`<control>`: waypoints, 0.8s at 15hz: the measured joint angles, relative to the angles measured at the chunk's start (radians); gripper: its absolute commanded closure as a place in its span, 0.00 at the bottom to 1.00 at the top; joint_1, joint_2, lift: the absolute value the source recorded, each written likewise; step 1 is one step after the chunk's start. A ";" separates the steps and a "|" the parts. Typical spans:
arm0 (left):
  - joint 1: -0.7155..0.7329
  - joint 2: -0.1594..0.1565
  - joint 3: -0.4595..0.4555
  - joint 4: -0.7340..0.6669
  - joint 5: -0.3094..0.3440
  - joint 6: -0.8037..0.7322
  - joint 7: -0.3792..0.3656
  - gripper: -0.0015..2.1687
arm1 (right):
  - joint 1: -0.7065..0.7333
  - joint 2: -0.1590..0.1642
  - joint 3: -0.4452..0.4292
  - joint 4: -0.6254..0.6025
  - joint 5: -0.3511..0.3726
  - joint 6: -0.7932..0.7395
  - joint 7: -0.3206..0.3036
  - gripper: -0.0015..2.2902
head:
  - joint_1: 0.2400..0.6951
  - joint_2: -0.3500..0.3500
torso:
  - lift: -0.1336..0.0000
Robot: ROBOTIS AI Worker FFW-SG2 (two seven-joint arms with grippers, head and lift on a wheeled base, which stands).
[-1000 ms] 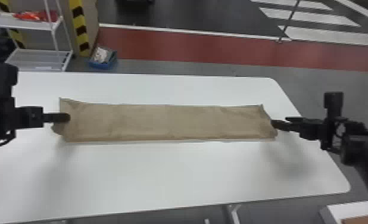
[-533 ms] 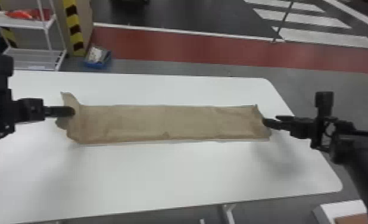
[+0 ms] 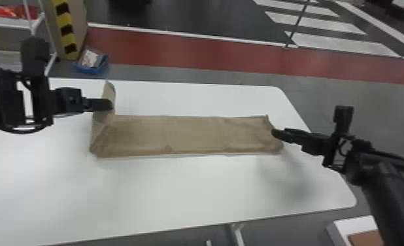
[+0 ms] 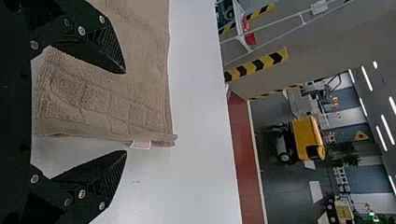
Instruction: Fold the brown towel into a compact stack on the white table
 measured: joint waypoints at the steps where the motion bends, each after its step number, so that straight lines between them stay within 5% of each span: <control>1: -0.011 -0.022 -0.014 0.000 0.010 0.000 0.019 0.80 | 0.013 0.003 -0.014 -0.024 -0.002 0.014 0.001 0.14 | 0.98 0.09 | 0.10; 7: -0.036 -0.158 -0.122 0.015 -0.004 -0.022 0.088 0.80 | 0.069 0.000 -0.080 -0.085 -0.037 0.019 0.025 0.14 | 0.94 0.00 | 0.10; 12: -0.071 -0.168 -0.185 0.123 -0.032 -0.189 0.122 0.80 | 0.099 -0.051 -0.125 -0.080 -0.080 0.003 0.050 0.14 | 0.90 0.00 | 0.10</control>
